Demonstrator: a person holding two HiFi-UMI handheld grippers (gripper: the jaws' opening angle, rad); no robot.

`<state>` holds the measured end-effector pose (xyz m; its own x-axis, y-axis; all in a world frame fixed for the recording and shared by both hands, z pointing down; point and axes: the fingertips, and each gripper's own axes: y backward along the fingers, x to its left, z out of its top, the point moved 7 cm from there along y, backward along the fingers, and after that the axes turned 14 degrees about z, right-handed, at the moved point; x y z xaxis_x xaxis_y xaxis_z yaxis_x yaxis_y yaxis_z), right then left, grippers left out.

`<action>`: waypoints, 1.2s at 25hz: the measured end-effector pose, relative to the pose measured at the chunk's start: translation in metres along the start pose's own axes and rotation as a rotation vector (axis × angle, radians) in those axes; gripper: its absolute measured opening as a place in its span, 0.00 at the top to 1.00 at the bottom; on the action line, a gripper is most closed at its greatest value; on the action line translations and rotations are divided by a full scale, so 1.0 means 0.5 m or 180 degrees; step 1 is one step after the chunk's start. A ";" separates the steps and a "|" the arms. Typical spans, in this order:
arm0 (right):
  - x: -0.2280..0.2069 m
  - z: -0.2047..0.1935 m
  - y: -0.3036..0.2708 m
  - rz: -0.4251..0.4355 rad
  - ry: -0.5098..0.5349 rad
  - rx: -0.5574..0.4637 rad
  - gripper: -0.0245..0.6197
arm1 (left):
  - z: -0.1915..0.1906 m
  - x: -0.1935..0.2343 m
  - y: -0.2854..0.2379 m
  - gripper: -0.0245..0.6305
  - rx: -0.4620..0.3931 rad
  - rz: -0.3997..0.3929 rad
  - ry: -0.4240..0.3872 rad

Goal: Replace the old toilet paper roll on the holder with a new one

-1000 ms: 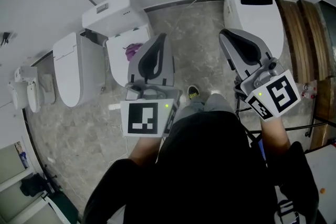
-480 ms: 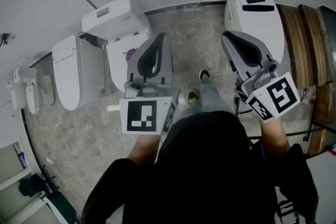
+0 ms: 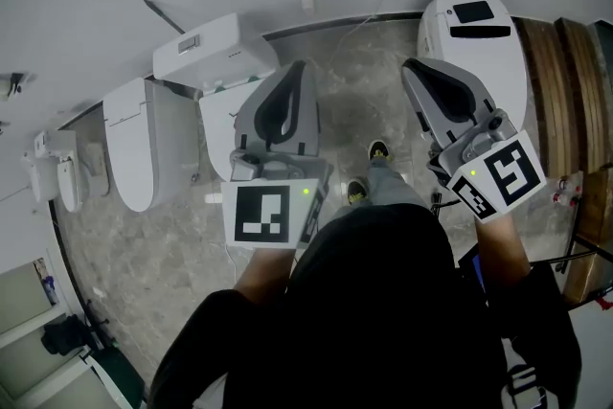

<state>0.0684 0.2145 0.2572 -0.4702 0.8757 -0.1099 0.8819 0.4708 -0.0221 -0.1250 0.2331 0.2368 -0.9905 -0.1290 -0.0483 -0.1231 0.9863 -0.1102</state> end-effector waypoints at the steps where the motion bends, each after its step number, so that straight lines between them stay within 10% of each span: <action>1: -0.017 -0.001 -0.002 0.0001 -0.0010 -0.0007 0.93 | 0.001 -0.005 -0.017 0.93 0.0001 -0.0005 -0.0005; 30: -0.268 0.020 0.002 0.0110 -0.0153 -0.0269 0.93 | 0.042 -0.113 -0.221 0.93 0.0014 0.0098 -0.0231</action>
<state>0.1323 0.0967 0.2622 -0.4356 0.8864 -0.1566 0.8908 0.4495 0.0664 -0.0542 0.1292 0.2309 -0.9867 -0.1060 -0.1236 -0.0923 0.9894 -0.1120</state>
